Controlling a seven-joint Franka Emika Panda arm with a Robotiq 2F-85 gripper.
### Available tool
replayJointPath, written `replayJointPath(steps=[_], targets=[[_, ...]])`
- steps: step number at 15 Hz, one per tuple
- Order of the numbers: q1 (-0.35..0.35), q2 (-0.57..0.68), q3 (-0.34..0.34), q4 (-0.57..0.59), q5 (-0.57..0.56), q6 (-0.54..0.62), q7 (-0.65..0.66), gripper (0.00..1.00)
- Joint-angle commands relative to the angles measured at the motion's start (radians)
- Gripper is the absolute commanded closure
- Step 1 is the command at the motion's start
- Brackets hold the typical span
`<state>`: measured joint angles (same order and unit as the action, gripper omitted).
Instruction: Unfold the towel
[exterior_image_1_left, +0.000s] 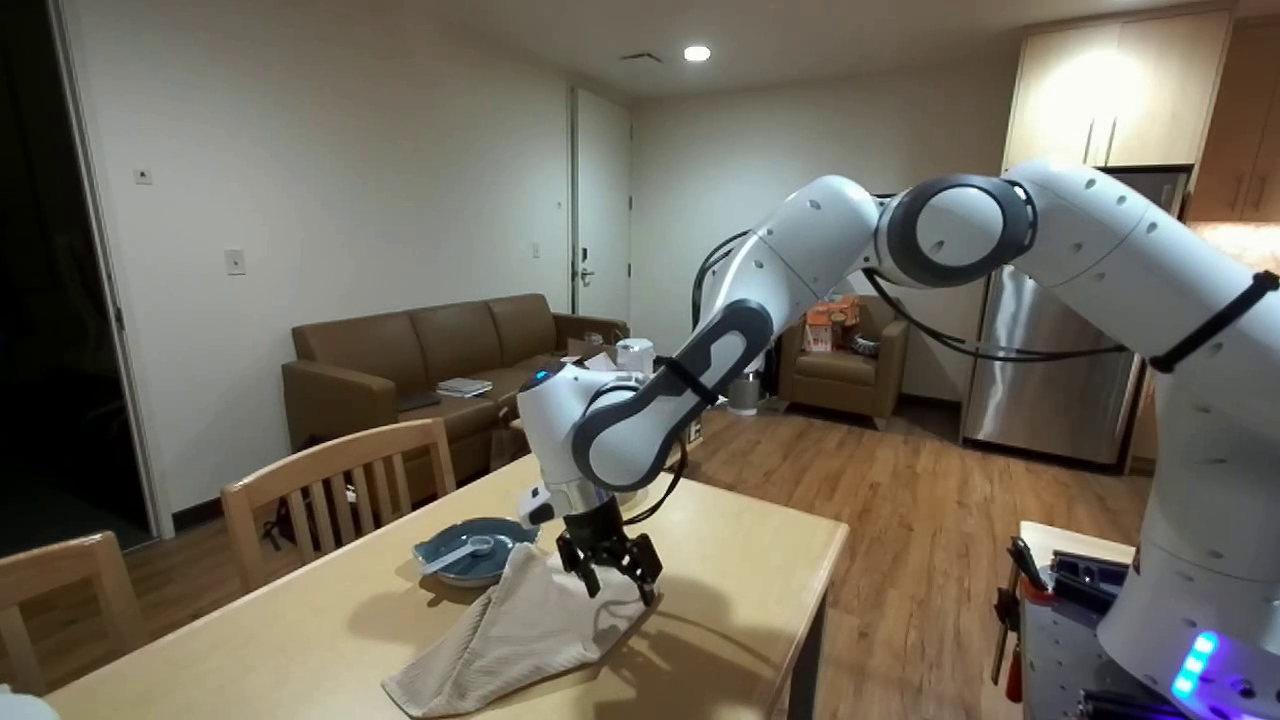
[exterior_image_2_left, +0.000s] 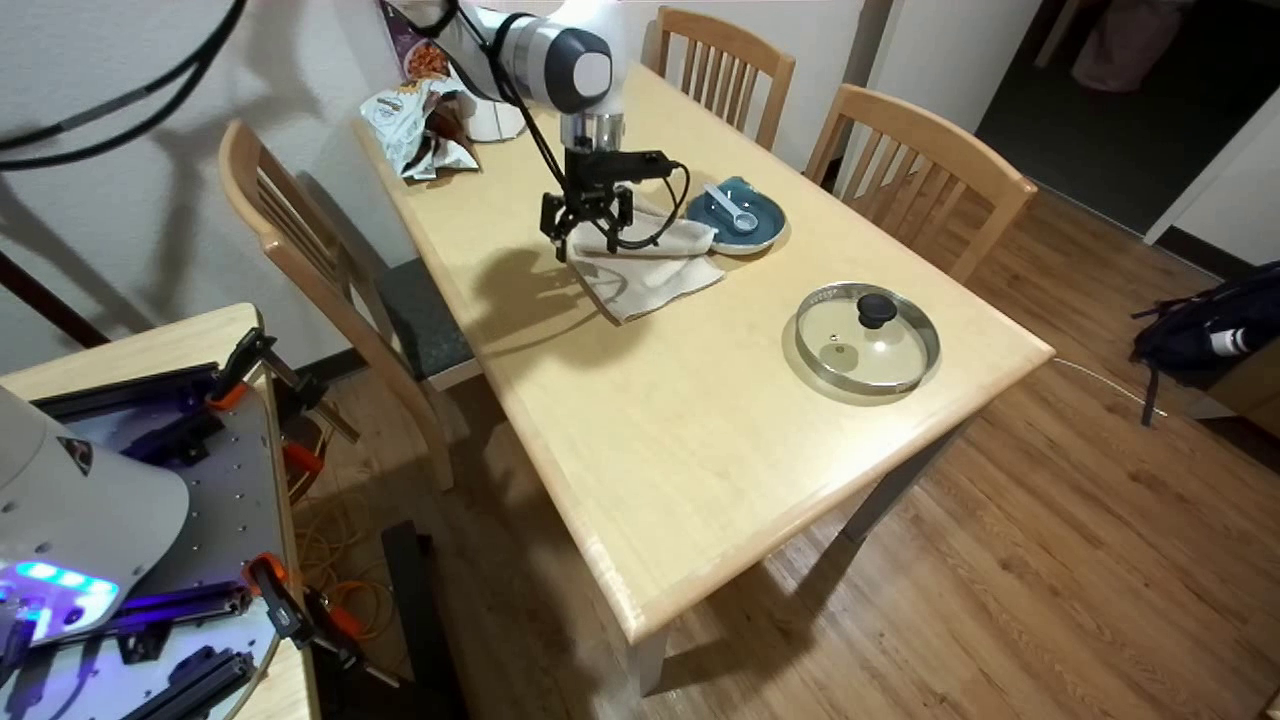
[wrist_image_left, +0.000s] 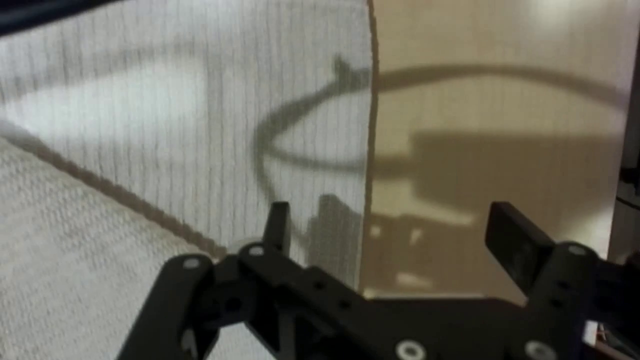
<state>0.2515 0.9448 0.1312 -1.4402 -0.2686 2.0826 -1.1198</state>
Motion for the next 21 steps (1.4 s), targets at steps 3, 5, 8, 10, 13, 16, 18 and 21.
replayJointPath(steps=[3,5,8,10,13,16,18,21], targets=[[-0.002,0.028,-0.028,0.003,-0.084,-0.018,0.024,0.00],[0.001,0.042,-0.045,0.002,-0.108,-0.013,0.043,0.00],[-0.016,0.063,-0.056,0.002,-0.102,-0.014,0.048,0.00],[-0.023,0.073,-0.063,0.001,-0.101,-0.017,0.049,0.00],[-0.037,0.081,-0.065,0.002,-0.096,-0.024,0.048,0.26],[-0.051,0.078,-0.059,-0.008,-0.088,-0.012,0.048,0.46],[-0.061,0.075,-0.055,-0.019,-0.081,-0.007,0.050,0.59],[-0.083,0.058,-0.055,-0.058,-0.066,-0.008,0.068,0.78]])
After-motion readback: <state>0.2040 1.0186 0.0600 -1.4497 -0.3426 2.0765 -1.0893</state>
